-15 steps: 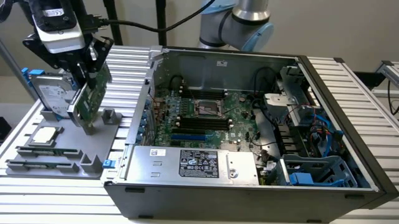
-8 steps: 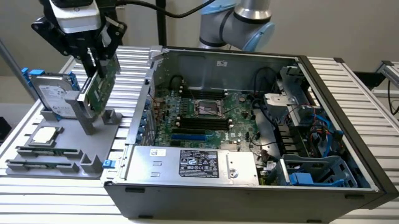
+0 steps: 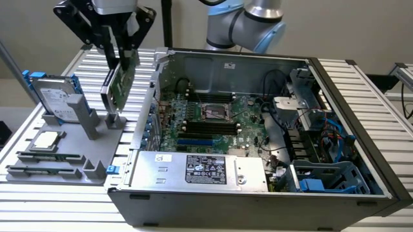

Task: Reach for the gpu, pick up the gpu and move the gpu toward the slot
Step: 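Pick up the gpu and move the gpu toward the slot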

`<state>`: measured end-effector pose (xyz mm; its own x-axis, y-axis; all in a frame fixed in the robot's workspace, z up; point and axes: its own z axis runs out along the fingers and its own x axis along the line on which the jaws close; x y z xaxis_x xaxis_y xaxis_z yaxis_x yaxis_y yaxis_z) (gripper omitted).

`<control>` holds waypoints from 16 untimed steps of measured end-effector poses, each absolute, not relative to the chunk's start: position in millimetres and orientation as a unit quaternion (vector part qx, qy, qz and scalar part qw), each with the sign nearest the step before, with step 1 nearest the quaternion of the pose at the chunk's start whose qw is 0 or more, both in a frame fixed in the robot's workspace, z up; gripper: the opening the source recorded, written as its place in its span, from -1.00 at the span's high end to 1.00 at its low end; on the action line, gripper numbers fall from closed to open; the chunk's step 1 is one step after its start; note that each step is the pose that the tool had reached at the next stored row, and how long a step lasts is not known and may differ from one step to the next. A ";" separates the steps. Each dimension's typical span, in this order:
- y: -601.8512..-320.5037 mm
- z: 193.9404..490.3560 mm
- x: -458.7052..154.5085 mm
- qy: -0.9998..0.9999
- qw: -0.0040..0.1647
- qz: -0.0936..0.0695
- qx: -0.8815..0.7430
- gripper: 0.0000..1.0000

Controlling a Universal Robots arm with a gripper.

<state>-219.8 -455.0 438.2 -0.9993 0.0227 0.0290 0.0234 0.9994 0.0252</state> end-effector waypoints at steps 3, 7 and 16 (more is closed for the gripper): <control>-455.3 440.2 -206.3 -1.000 0.019 -0.013 -0.012 0.47; -455.7 442.2 -187.9 -1.000 0.024 -0.013 -0.012 0.47; -456.4 443.5 -147.0 -0.999 0.029 -0.017 -0.012 0.47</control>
